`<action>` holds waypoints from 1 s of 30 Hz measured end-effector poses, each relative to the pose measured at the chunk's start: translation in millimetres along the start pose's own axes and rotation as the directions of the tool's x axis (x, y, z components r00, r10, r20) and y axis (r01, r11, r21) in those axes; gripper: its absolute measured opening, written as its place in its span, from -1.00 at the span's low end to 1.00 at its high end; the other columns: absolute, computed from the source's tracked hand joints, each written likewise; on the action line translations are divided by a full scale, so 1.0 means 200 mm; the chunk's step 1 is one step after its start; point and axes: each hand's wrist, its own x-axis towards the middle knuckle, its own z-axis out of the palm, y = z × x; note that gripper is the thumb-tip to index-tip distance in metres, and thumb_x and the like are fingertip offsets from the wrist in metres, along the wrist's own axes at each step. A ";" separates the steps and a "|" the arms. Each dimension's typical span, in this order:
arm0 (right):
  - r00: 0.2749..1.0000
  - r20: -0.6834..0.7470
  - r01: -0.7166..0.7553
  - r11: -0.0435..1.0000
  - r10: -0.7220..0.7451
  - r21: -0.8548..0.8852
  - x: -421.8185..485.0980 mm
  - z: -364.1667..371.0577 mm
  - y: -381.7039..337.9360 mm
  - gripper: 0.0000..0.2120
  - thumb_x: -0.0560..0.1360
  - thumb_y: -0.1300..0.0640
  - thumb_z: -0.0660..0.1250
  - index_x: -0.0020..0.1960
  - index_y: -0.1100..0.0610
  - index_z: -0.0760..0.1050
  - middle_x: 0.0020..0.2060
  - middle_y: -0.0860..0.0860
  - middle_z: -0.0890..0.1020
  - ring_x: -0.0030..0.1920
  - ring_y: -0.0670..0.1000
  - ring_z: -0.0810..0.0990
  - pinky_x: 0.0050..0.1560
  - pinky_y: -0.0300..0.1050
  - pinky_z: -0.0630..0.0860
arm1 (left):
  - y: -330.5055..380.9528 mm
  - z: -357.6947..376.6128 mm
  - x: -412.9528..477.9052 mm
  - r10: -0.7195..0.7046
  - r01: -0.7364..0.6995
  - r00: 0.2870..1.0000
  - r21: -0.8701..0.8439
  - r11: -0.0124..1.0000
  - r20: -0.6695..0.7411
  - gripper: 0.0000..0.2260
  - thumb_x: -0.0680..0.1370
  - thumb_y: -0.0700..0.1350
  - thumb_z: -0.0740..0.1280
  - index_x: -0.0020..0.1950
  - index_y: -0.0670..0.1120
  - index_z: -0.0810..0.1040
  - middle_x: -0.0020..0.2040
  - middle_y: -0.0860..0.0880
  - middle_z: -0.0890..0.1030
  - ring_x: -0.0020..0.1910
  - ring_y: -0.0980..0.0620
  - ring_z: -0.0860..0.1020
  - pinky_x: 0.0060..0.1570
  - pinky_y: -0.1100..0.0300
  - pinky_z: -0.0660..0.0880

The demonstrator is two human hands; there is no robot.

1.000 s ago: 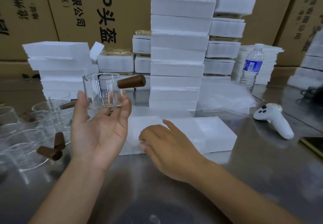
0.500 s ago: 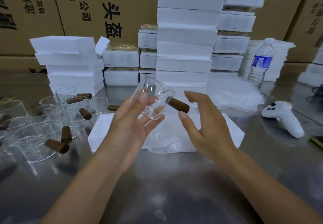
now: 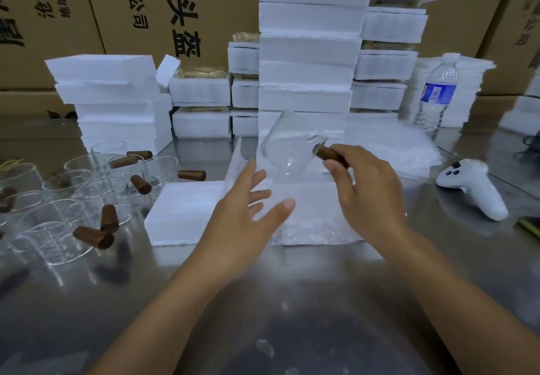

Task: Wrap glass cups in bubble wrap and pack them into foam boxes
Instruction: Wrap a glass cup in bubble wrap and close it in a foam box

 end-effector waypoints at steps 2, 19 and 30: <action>0.996 -0.010 -0.087 0.995 0.087 0.045 0.01 0.00 0.04 -0.77 0.59 0.06 0.20 0.15 0.12 0.53 -0.12 -0.04 0.59 -0.11 0.06 0.53 -0.16 -0.12 0.33 | -0.04 0.01 -0.02 0.106 -0.113 0.994 0.327 0.938 0.039 -0.42 0.46 0.22 0.28 0.46 0.25 0.22 0.20 0.39 0.38 0.13 0.46 0.38 0.08 0.55 0.27; 0.996 -0.038 -0.084 0.995 0.086 0.057 0.00 -0.01 0.04 -0.76 0.60 0.04 0.16 0.13 0.10 0.52 -0.17 -0.11 0.53 -0.17 -0.06 0.45 -0.17 -0.16 0.29 | -0.09 -0.03 0.00 0.310 -0.219 0.950 0.652 0.726 -0.026 -0.88 0.48 0.15 0.29 -0.10 0.16 0.57 -0.34 0.14 0.40 -0.22 0.17 0.40 -0.22 0.32 0.27; 0.995 -0.090 0.051 0.985 -0.036 0.167 0.01 -0.01 0.03 -0.74 0.59 0.07 0.14 0.12 0.16 0.53 -0.11 -0.15 0.51 -0.14 -0.03 0.48 -0.02 -0.04 0.36 | -0.06 -0.05 0.02 0.217 -0.105 0.943 0.391 0.914 -0.254 -0.90 0.56 -0.01 0.31 -0.12 0.09 0.60 -0.35 0.21 0.59 -0.19 0.45 0.49 -0.24 0.59 0.29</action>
